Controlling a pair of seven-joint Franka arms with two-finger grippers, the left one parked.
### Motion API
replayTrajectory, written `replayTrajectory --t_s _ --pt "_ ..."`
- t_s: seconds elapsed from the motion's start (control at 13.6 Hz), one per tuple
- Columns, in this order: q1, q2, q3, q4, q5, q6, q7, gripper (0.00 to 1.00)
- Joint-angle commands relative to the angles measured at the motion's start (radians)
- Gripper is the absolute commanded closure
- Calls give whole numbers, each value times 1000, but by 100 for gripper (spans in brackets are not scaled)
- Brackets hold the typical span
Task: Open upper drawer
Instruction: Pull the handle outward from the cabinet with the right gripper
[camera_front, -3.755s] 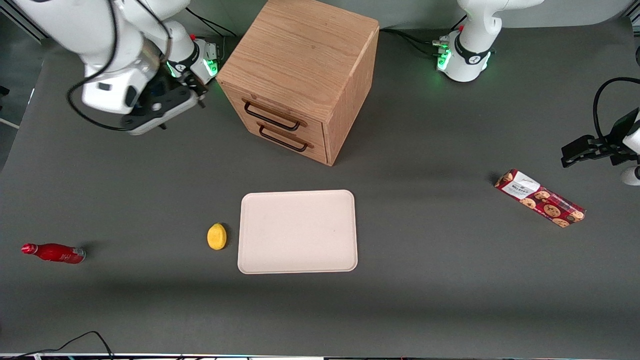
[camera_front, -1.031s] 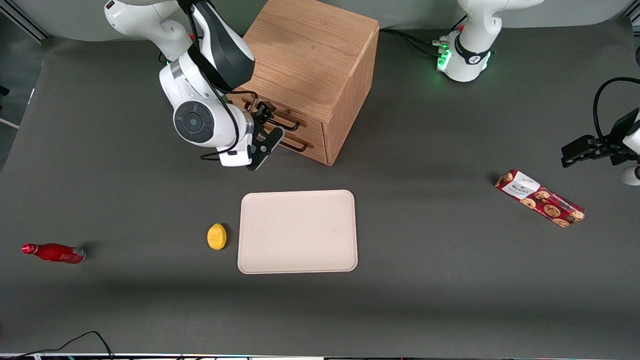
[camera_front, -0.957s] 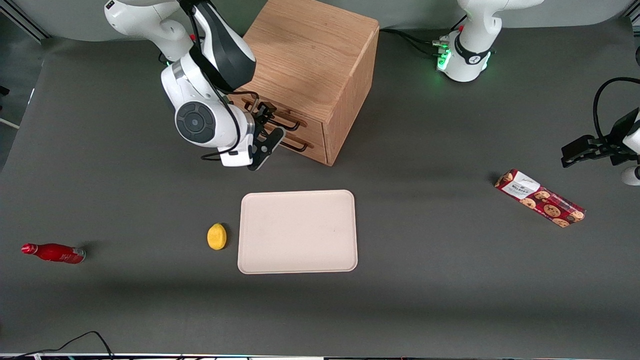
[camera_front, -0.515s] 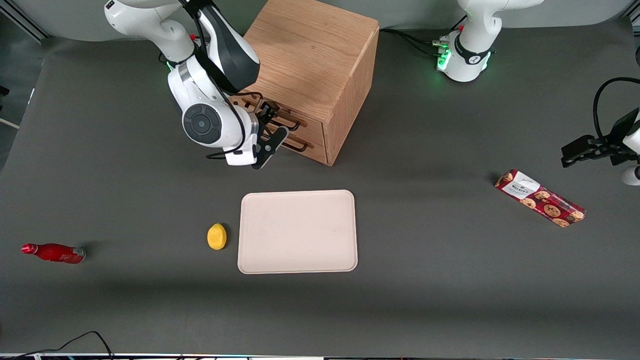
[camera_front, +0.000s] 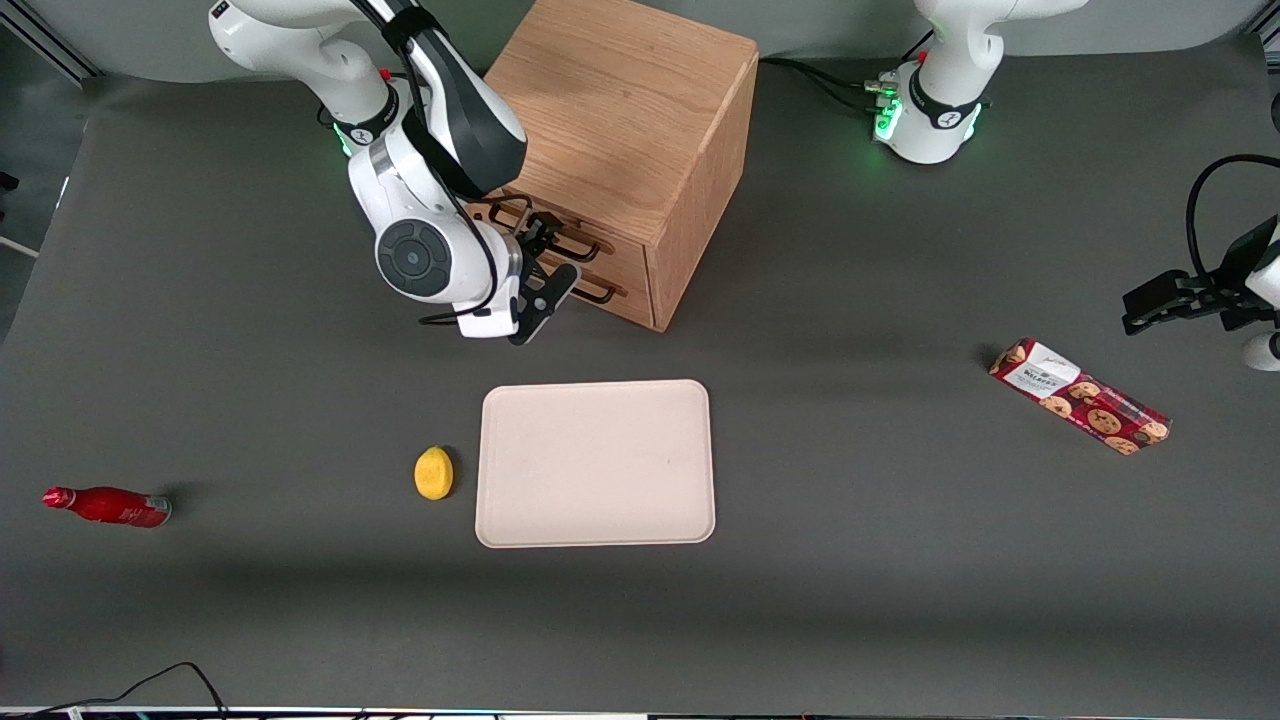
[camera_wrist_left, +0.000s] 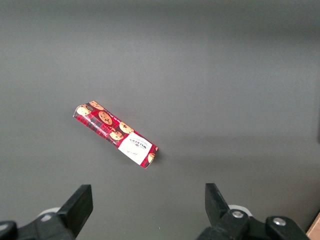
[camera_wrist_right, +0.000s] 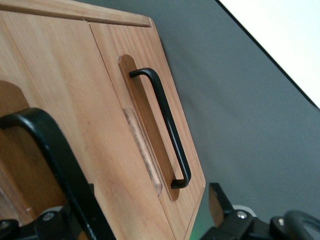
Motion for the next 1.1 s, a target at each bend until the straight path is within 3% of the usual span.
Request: replayTrajectory --t_s 0.0,1.03 --pt "-33 4 9 -3 21 18 -49 0" --pt "-156 53 30 80 -34 32 -130 0"
